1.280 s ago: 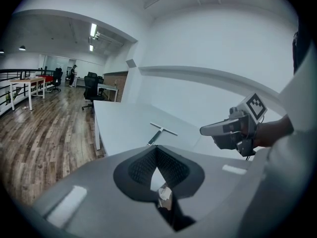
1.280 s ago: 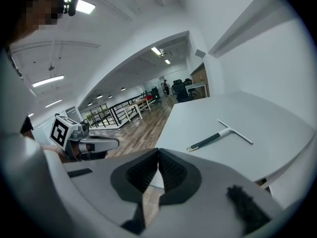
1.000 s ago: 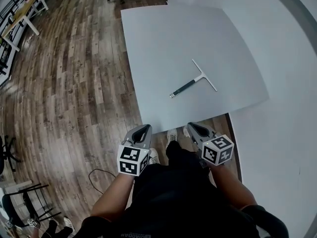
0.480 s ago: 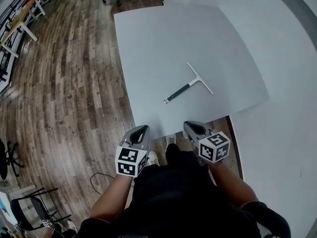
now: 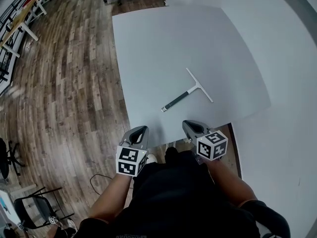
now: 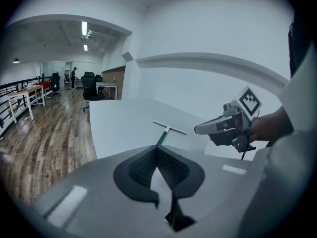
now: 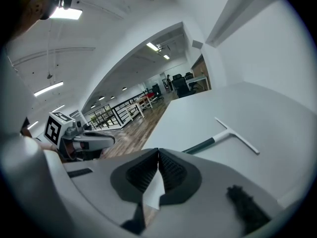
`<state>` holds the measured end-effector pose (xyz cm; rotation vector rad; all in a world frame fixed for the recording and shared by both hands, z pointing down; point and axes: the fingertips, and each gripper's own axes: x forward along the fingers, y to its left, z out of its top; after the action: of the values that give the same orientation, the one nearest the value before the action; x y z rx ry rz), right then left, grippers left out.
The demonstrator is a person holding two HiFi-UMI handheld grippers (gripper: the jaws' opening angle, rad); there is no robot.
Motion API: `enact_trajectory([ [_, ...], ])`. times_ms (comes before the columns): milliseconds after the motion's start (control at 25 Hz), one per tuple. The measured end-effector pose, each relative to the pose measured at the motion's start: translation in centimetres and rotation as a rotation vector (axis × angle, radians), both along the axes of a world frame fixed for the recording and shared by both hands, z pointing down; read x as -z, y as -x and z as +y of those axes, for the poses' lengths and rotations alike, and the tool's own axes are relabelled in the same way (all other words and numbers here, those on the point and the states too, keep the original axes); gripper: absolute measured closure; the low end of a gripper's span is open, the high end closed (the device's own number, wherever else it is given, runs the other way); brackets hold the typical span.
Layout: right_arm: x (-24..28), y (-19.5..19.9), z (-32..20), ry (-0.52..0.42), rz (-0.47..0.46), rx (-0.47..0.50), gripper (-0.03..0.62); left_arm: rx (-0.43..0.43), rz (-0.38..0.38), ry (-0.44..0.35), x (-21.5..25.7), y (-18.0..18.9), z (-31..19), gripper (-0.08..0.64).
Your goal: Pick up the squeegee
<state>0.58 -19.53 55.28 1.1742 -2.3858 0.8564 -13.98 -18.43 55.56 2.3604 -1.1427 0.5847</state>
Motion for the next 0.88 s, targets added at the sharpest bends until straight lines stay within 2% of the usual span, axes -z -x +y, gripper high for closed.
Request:
enact_trajectory([
  [160,-1.6,-2.1,-3.1,0.027,-0.008,-0.092,0.586,0.008,-0.028,-0.005,-0.8,0.0,-1.8,0.554],
  [400,-4.2,-5.2,-6.5,0.153,-0.101,-0.239,0.586,0.045,-0.034,0.018,-1.0,-0.1,-2.9,0.554],
  [560,-7.3,-6.6,-8.5,0.231,-0.095,-0.298,0.583,0.062,-0.031,0.036,-1.8,-0.3,-3.7,0.554],
  [880,-11.7,-7.5,-12.2,0.372,-0.073,-0.384,0.488,0.099,-0.035,0.054,-2.4,0.0,-4.9,0.554],
])
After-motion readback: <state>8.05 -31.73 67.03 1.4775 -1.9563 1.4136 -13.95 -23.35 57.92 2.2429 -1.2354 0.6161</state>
